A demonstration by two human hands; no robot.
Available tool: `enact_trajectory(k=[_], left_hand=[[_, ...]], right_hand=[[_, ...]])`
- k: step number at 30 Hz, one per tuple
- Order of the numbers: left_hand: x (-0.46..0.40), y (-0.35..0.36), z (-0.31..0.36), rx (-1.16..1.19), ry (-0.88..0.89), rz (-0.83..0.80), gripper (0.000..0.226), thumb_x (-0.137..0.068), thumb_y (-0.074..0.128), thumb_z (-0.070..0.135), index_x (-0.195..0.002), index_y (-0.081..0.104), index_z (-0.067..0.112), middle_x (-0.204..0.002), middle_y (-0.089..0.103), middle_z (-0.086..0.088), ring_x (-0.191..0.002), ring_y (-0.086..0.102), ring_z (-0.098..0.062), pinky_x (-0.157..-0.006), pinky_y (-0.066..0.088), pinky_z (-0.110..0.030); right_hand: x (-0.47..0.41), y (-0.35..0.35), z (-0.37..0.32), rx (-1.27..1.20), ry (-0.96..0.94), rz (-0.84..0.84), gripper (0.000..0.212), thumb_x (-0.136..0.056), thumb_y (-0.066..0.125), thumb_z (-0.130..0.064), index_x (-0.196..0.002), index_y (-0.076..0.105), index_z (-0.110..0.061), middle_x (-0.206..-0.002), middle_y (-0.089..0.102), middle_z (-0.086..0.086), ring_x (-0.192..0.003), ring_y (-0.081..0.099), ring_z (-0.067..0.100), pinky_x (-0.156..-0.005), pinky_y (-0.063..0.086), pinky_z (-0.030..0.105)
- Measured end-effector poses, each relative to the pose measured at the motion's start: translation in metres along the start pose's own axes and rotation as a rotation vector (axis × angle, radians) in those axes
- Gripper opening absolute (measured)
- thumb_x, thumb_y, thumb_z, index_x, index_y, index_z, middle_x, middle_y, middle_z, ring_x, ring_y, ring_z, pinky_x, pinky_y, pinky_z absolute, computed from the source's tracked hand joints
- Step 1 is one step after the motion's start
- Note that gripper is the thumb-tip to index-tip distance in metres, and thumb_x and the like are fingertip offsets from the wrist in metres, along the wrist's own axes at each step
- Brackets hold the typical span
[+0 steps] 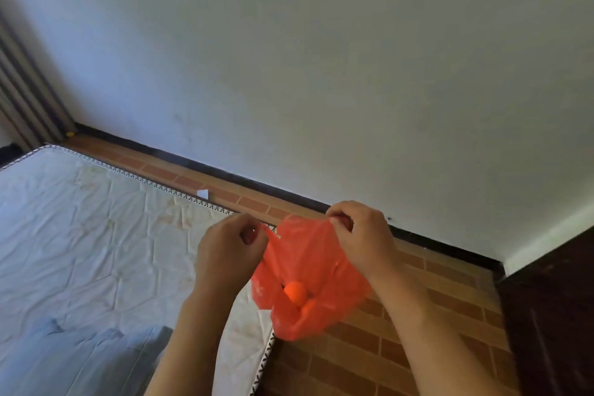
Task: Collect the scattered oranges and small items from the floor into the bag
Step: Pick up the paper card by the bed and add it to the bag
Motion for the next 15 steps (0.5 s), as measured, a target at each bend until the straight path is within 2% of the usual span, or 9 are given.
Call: enact_trajectory(k=[5, 15], left_hand=[[-0.009, 0.034, 0.014, 0.088, 0.057, -0.08, 0.011, -0.078, 0.064, 0.036, -0.07, 0.066, 0.027, -0.064, 0.063, 0.01, -0.063, 0.062, -0.01, -0.061, 0.054, -0.038], [-0.028, 0.088, 0.043, 0.147, 0.116, -0.157, 0.006, -0.077, 0.066, 0.032, -0.07, 0.067, 0.031, -0.065, 0.063, 0.012, -0.064, 0.061, -0.007, -0.06, 0.053, -0.035]], right_hand=[[0.01, -0.027, 0.023, 0.075, 0.101, 0.046, 0.014, -0.097, 0.068, -0.011, -0.101, 0.077, -0.021, -0.097, 0.074, -0.01, -0.09, 0.067, 0.003, -0.083, 0.054, 0.019], [0.013, -0.052, 0.077, 0.118, 0.225, 0.076, 0.014, -0.098, 0.068, -0.012, -0.104, 0.077, -0.022, -0.101, 0.073, -0.008, -0.097, 0.067, 0.004, -0.086, 0.053, 0.017]])
Point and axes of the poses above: each hand's wrist, its own x-axis away from the middle knuckle, its own y-axis out of the palm, z = x × y, the point moved 10 cm from there along -x, towards the middle knuckle
